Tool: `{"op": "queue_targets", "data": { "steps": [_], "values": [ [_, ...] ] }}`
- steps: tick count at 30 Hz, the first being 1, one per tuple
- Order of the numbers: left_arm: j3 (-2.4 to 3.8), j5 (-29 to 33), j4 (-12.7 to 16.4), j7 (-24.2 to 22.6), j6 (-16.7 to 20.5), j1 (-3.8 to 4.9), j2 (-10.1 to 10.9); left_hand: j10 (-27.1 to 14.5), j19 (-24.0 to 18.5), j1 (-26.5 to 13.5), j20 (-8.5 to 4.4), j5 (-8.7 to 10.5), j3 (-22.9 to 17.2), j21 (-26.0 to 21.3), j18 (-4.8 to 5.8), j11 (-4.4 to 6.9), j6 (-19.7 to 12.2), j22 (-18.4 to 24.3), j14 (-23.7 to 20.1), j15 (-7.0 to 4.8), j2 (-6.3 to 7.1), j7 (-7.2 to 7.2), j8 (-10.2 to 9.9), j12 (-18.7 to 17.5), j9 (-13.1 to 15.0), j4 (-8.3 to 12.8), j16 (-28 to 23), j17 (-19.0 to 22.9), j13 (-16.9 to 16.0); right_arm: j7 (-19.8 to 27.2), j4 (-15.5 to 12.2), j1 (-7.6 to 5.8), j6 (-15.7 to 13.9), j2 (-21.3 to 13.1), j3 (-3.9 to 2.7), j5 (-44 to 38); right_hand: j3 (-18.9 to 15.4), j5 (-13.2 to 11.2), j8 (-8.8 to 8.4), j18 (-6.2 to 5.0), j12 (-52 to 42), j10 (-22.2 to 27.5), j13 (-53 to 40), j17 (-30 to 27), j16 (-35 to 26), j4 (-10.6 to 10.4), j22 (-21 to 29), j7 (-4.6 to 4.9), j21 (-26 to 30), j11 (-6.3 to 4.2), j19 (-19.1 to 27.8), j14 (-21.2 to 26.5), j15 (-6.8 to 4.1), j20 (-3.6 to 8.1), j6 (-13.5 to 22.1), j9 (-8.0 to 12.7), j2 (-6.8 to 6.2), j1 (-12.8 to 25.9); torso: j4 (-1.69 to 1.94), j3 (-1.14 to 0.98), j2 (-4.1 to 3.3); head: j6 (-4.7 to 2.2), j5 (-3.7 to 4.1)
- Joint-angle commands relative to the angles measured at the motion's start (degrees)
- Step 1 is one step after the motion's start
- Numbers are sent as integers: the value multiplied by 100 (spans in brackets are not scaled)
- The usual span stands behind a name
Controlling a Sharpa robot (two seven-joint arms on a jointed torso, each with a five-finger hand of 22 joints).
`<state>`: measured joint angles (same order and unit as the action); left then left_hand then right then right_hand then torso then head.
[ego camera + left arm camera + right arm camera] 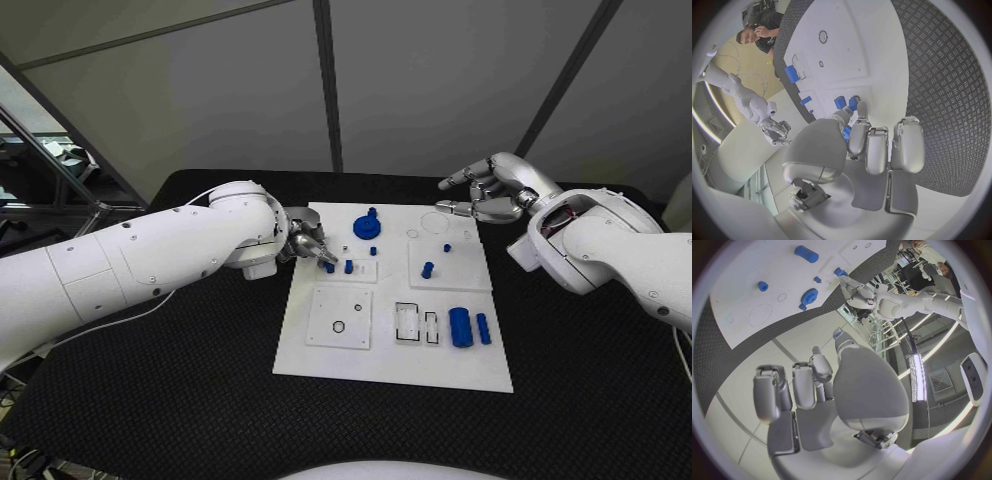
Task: Assemble the parts on the task board
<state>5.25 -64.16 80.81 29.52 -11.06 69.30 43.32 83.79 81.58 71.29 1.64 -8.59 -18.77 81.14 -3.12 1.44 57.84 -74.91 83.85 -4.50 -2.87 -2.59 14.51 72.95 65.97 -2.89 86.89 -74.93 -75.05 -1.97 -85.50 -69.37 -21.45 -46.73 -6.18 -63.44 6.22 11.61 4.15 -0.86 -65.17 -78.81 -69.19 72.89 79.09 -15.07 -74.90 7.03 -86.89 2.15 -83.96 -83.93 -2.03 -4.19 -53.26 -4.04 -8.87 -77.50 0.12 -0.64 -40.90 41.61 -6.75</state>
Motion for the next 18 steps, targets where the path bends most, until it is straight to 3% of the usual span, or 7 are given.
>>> {"op": "queue_targets", "data": {
  "steps": [1,18],
  "values": [
    [-8,-108,31,1,-212,-12,2,78,26,-71,6,-4,-801,26,-1,17,24,-339,526,-32,-15,15,30,29,20,850,10,-1170,-844,62,-2,-10,37,1,-4,-2,26,-19,-29,-23,-18,7,-6,3,-26,-4,-1117,-12,9,-16,-353,-239,-37,21,-41,7,28,22,-1,0,-1,7,2],
    [-6,-390,22,-97,-97,-12,-25,80,41,-71,6,3,-830,41,6,17,17,-364,528,-31,-11,13,29,34,29,891,18,-1179,-846,72,8,-9,44,10,-4,-1,26,-21,-29,-22,-15,8,-3,5,-25,-3,-1124,-12,5,-16,-357,-240,-37,21,-43,7,31,23,-2,-5,1,-4,-3]
  ]
}}
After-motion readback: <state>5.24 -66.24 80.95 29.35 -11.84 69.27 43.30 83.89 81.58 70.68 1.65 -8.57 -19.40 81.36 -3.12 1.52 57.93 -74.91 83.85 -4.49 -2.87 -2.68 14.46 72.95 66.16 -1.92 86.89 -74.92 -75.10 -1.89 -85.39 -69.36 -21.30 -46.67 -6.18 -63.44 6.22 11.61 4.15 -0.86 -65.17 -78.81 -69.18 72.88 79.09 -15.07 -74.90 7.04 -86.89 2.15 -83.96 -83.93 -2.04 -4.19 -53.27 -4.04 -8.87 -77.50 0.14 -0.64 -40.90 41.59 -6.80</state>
